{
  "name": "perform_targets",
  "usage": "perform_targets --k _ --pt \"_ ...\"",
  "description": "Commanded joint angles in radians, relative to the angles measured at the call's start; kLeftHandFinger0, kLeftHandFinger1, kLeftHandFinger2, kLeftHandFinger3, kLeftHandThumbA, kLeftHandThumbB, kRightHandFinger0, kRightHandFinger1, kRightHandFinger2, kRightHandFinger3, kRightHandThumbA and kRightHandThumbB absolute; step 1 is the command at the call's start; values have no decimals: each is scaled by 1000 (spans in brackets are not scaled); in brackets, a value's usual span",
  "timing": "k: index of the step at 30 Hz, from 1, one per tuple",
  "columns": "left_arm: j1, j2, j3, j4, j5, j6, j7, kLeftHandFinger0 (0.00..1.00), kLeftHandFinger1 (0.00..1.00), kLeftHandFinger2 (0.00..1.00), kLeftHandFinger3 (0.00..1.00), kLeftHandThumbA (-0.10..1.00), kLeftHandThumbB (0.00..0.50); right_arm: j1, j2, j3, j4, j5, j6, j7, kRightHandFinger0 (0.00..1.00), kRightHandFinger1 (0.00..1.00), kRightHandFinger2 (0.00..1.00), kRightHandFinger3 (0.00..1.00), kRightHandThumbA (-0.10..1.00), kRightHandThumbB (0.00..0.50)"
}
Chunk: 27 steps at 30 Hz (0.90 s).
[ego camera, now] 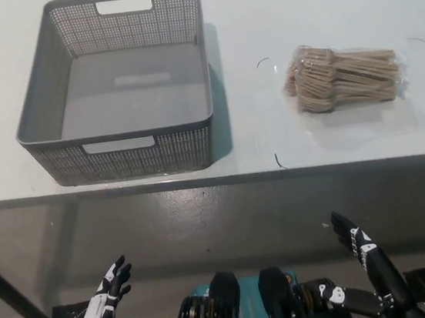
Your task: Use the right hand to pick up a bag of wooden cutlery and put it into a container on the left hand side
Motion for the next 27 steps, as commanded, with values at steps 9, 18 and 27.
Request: perform_targets --k 9,18,27 --pt "-37 33 5 -10 17 -59 -3 1000 1000 1000 1000 1000 218 -34 -148 7 -336 -150 158 84 1000 1000 1000 1000 1000 381" --pt "-47 39 8 -18 7 -42 -8 1000 1000 1000 1000 1000 219 -128 -248 -60 -482 -186 224 87 1000 1000 1000 1000 1000 341" --pt "-46 44 11 -31 16 -26 -1 1000 1000 1000 1000 1000 225 -325 -382 -100 -499 -207 390 180 1000 1000 1000 1000 1000 317"
